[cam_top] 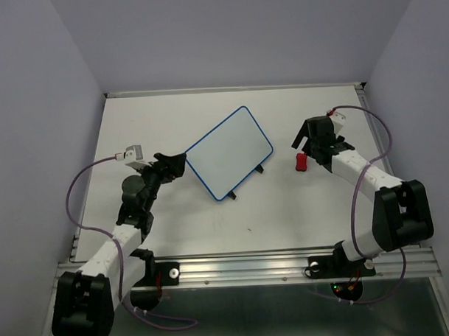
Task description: Erase the whiteboard
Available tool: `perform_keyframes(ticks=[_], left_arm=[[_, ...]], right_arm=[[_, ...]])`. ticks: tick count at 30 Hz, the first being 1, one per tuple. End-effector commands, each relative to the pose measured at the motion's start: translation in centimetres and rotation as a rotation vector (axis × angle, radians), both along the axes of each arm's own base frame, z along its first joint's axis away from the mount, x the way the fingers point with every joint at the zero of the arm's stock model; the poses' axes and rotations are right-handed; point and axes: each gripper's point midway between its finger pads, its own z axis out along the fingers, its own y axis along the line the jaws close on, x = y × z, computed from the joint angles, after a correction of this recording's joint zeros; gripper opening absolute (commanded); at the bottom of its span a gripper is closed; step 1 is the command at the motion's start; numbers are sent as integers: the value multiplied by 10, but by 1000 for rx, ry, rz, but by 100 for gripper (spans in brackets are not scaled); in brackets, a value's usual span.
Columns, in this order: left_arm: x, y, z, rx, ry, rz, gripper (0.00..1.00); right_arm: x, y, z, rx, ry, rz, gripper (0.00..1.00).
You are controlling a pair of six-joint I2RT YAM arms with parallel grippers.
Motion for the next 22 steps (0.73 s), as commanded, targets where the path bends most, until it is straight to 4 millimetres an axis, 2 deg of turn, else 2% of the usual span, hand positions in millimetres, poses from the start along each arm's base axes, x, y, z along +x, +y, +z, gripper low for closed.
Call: perform_keyframes(ticks=[1,2,3,4,5,6,10,15,17,22], left_arm=[[-8,41,6,-36,68,241,99],[-13,50,-3,-80,149,301,99],[-18,60,-3,-109,185,368,99],[-24,83,4,-138,186,496,99],[-28,93,17,-172,202,562,99],[-44,112,-2,-165,301,684,99],[-66,138,-1,-103,419,847,99],[-76,152,-6,-16,522,948,99],[-71,150,-8,-10,539,944,99],[-63,146,0,-43,502,917,99]], right_arm=[[6,-16,59,-19,-168,-86,100],[4,-19,64,-24,-182,-100,100],[1,-22,69,-28,-196,-112,100],[-1,-24,73,-31,-209,-118,100],[-6,-29,81,-32,-228,-137,100],[-10,-31,84,-30,-237,-149,100],[-30,-47,96,-54,-266,-215,100],[-61,-73,116,-115,-322,-316,100],[-70,-82,119,-119,-353,-369,100],[-79,-90,131,-122,-405,-411,100]])
